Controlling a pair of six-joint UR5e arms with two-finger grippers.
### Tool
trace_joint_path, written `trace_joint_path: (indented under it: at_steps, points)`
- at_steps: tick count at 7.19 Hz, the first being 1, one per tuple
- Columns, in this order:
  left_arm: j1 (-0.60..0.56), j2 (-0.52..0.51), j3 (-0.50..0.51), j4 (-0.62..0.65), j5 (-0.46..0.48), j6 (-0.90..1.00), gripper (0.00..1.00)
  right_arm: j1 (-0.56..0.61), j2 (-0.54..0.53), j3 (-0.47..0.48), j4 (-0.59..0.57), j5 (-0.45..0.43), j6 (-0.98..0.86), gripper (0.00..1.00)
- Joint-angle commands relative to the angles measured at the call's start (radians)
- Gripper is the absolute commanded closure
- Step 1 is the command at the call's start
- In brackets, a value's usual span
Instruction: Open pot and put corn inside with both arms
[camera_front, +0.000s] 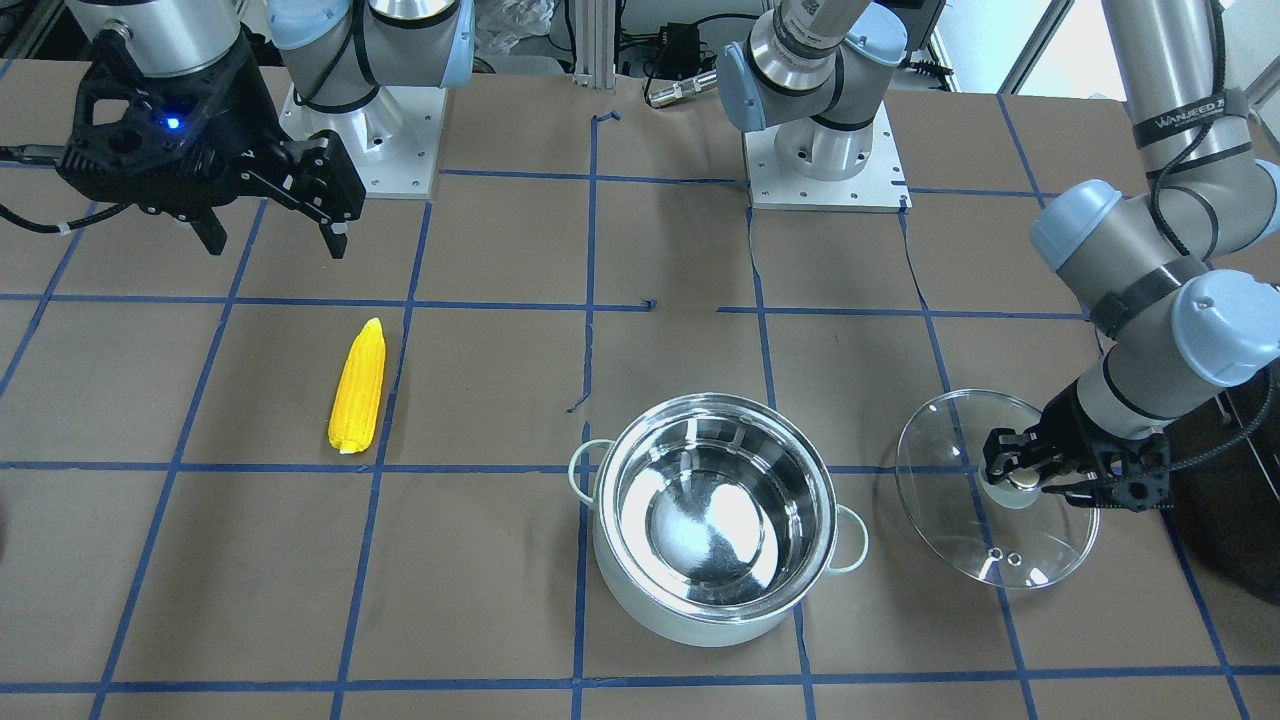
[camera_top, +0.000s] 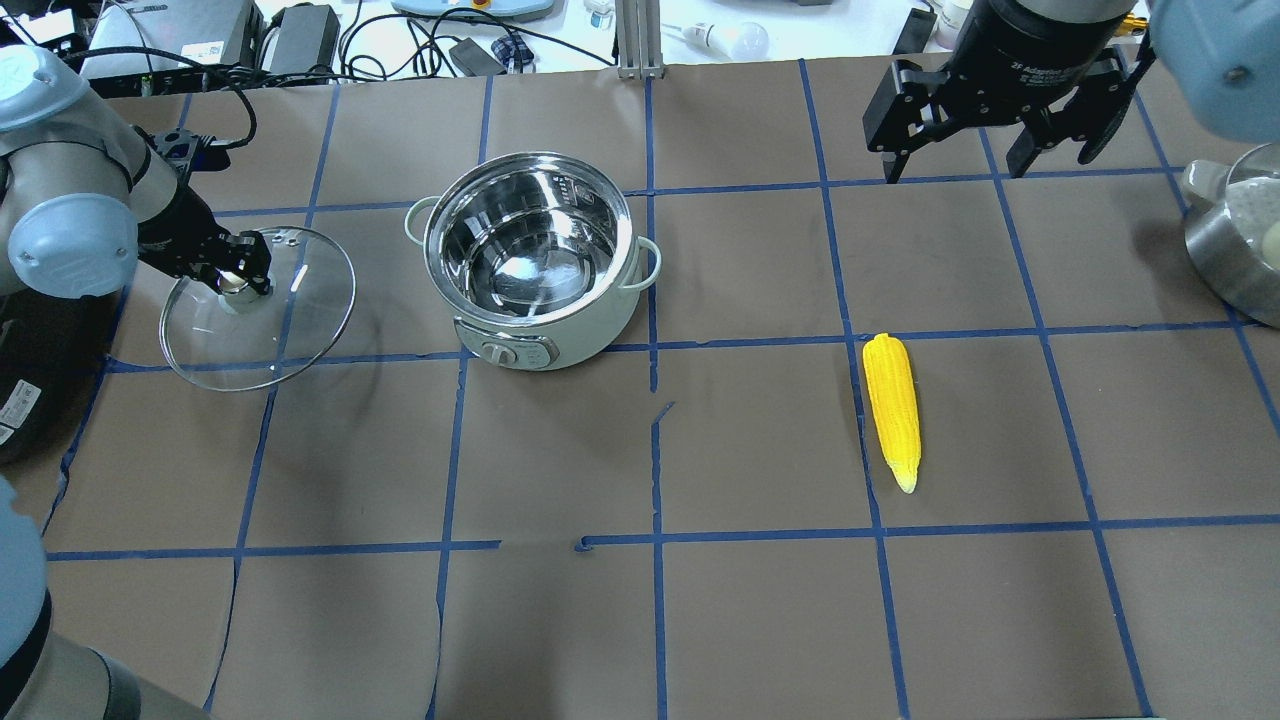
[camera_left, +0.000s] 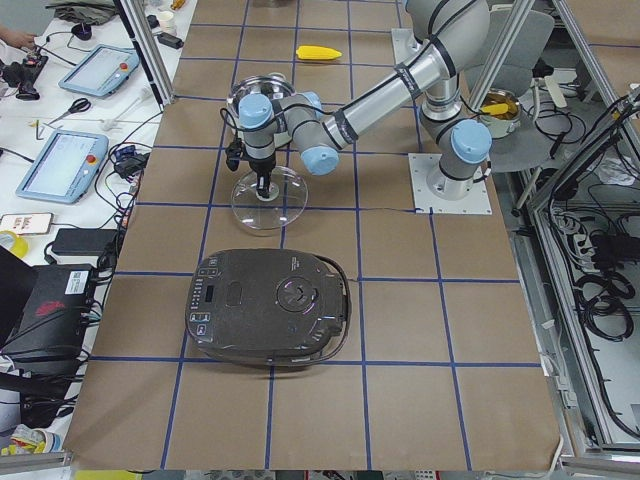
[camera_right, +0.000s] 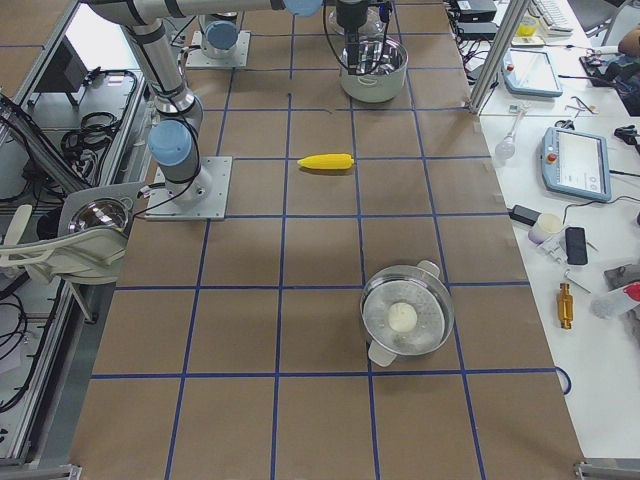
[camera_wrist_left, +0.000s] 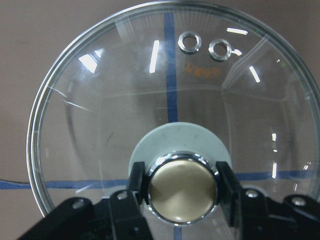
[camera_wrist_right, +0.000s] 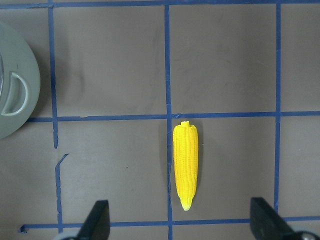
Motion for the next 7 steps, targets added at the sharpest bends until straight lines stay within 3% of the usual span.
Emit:
trace_joint_path:
  at_steps: [1,3,4,6,7]
  points:
    - [0.013,0.008,-0.041,0.005,0.000,-0.014,0.88,-0.002,0.055,0.019,-0.010,-0.006,0.002,0.00]
    - [0.018,0.002,-0.041,0.010,0.006,-0.014,0.83,-0.005,0.110,0.112,-0.077,-0.007,0.002,0.00]
    - [0.018,-0.001,-0.041,0.010,0.004,-0.015,0.62,-0.003,0.124,0.206,-0.161,-0.007,0.006,0.00]
    - [0.016,0.000,-0.038,0.012,-0.002,-0.084,0.25,-0.013,0.122,0.456,-0.452,-0.051,-0.058,0.00]
    - [0.016,0.003,-0.036,0.013,-0.002,-0.086,0.00,-0.025,0.125,0.588,-0.621,-0.058,-0.073,0.00]
